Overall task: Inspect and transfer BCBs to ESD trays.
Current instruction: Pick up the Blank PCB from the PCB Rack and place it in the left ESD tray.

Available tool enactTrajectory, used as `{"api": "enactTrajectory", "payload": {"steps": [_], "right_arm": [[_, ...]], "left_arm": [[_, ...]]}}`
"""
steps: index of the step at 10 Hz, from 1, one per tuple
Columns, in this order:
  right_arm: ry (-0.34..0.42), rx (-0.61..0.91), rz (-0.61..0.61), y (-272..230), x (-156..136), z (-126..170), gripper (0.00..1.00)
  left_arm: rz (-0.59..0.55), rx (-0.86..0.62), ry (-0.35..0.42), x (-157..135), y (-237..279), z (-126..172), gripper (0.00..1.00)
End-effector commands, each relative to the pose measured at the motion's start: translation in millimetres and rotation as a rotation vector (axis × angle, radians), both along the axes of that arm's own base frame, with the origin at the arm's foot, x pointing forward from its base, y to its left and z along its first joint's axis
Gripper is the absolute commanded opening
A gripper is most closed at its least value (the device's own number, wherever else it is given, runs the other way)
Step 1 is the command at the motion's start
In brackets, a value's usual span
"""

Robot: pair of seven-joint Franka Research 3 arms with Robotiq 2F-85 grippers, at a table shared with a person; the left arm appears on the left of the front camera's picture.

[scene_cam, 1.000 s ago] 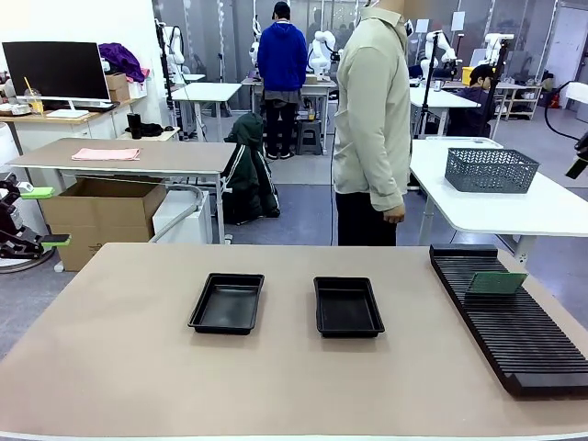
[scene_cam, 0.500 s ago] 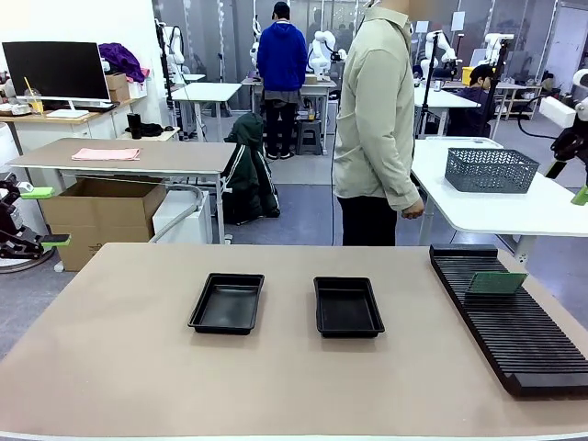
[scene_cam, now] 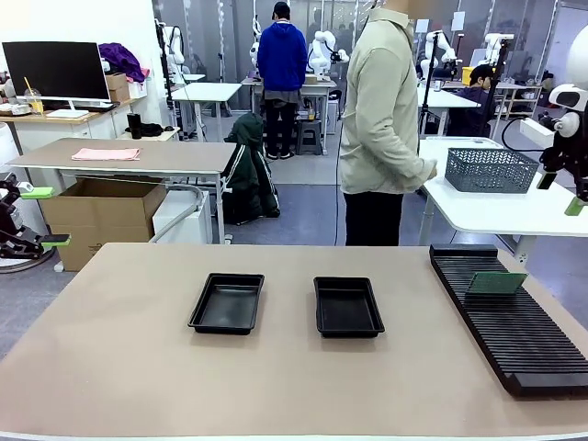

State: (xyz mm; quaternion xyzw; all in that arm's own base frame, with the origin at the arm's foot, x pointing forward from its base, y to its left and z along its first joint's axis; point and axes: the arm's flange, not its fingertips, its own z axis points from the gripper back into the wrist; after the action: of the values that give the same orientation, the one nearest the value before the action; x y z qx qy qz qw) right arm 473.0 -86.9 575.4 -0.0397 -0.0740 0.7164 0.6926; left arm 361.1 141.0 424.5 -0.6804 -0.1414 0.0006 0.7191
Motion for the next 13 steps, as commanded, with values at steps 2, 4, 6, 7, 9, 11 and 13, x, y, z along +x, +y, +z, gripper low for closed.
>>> {"api": "enactTrajectory", "payload": {"steps": [2,4,6,7,9,11,13], "right_arm": [[-0.002,-0.001,0.017,-1,0,0,1.00],[-0.002,-0.001,0.017,-1,0,0,1.00],[-0.001,-0.004,-0.019,-5,6,-9,1.00],[-0.010,-0.010,-0.015,-7,11,-17,1.00],[-0.018,-0.018,-0.004,-8,21,-37,1.00],[-0.030,-0.009,0.021,-7,31,-62,1.00],[-0.012,0.008,0.019,-4,40,-83,1.00]], "left_arm": [[0.002,-0.001,0.000,-1,0,0,1.00],[0.002,-0.001,0.000,-1,0,0,1.00],[0.002,-0.001,0.000,-1,0,0,1.00],[0.002,-0.001,0.000,-1,0,0,1.00],[0.002,-0.001,0.000,-1,0,0,1.00],[0.002,-0.001,0.000,-1,0,0,1.00],[0.002,-0.001,0.000,-1,0,0,1.00]]}}
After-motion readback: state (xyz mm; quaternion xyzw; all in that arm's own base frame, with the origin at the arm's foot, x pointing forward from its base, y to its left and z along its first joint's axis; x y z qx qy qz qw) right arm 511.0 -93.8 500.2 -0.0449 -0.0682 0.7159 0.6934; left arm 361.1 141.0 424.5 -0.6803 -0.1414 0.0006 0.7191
